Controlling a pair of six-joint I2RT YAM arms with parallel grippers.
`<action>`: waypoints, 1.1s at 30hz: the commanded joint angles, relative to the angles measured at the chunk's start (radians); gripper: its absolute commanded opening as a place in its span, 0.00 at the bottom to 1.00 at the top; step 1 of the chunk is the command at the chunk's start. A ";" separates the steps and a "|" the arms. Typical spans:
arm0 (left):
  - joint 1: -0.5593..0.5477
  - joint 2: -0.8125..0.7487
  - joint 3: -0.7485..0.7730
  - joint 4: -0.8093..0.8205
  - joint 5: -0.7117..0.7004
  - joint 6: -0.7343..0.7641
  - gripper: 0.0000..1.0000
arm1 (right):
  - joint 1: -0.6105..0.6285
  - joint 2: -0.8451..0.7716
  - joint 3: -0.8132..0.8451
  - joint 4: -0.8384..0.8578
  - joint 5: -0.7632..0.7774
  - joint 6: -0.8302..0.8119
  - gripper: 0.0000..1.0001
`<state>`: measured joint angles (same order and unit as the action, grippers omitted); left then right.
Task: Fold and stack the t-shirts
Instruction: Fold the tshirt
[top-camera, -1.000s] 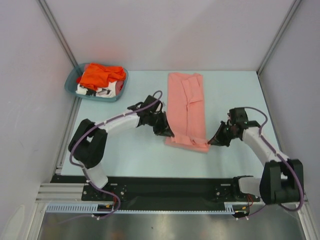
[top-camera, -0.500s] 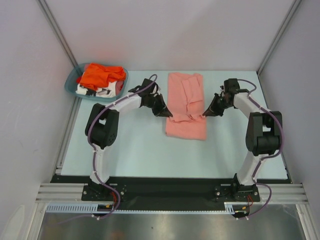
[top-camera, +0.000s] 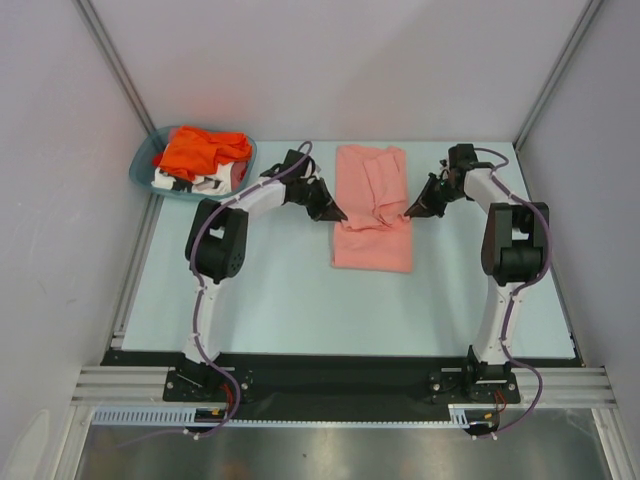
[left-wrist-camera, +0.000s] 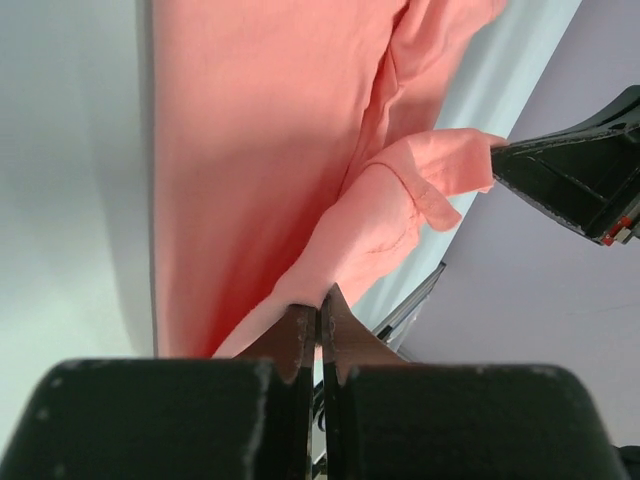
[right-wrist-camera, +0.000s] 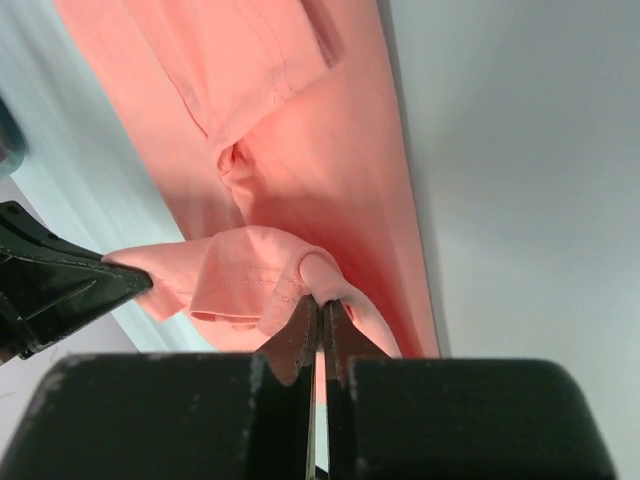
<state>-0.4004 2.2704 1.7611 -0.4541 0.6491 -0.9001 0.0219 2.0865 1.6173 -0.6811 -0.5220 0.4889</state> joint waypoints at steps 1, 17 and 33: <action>0.024 0.030 0.067 0.023 0.040 -0.034 0.01 | -0.005 0.030 0.061 -0.018 -0.032 -0.018 0.00; 0.048 0.092 0.110 0.040 0.049 -0.057 0.11 | -0.014 0.109 0.148 -0.029 -0.052 -0.009 0.00; 0.052 0.008 0.364 -0.386 -0.259 0.245 0.62 | -0.056 0.110 0.392 -0.216 0.171 -0.170 0.60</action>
<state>-0.3573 2.4157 2.1651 -0.7303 0.5022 -0.7559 -0.0360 2.2356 1.9198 -0.8169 -0.4461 0.3988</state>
